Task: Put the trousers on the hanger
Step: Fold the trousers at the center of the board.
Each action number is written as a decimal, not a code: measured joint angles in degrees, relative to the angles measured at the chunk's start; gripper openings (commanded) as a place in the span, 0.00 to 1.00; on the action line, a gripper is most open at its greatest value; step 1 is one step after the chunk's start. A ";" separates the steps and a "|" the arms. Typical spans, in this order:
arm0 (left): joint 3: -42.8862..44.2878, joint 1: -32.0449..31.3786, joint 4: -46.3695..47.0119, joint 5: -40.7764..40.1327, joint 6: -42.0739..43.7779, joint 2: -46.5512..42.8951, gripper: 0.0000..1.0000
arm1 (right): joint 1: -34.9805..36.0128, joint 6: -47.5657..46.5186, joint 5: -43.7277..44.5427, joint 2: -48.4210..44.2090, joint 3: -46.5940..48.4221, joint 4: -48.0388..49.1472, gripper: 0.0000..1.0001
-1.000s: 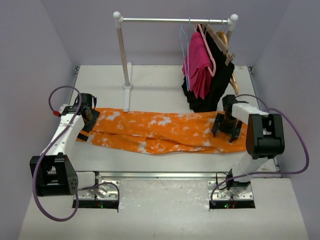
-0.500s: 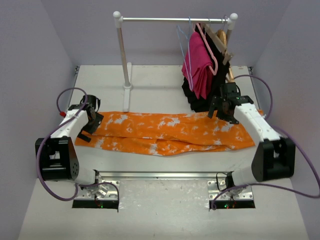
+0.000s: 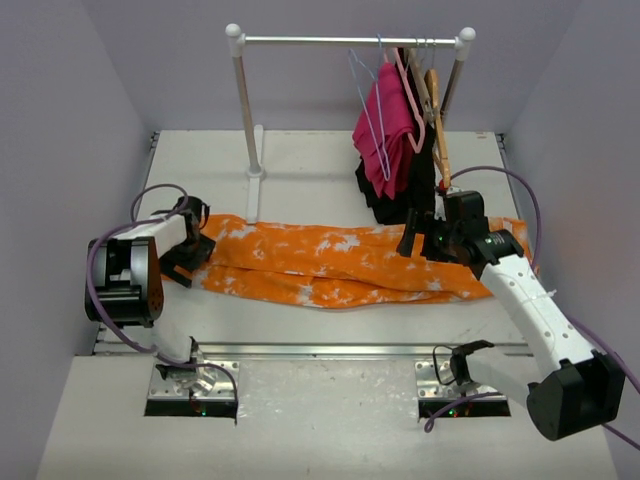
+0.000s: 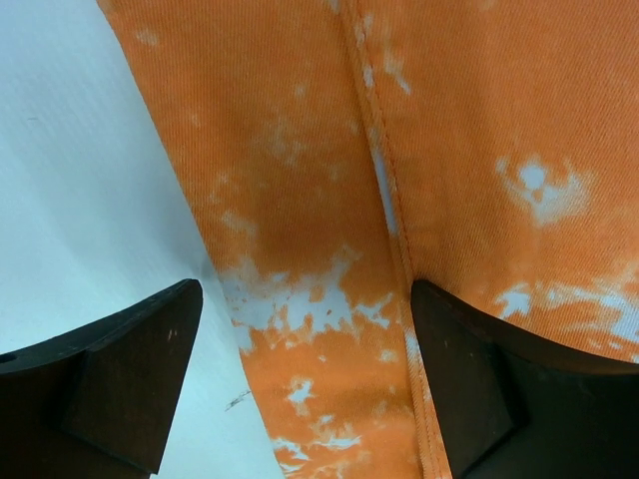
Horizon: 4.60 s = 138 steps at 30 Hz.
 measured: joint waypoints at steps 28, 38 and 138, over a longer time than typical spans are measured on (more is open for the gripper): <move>-7.00 -1.37 23.23 3.83 2.51 -5.66 0.83 | 0.00 -3.70 -7.88 -1.46 -5.91 6.61 0.99; -7.22 -0.68 14.01 -7.52 -9.77 -4.65 0.82 | 0.00 -3.75 -7.88 -2.14 -6.06 6.65 0.99; -3.09 -2.16 5.24 -3.10 -5.02 -5.78 0.50 | 0.00 -3.75 -10.67 -4.61 -9.13 9.68 0.99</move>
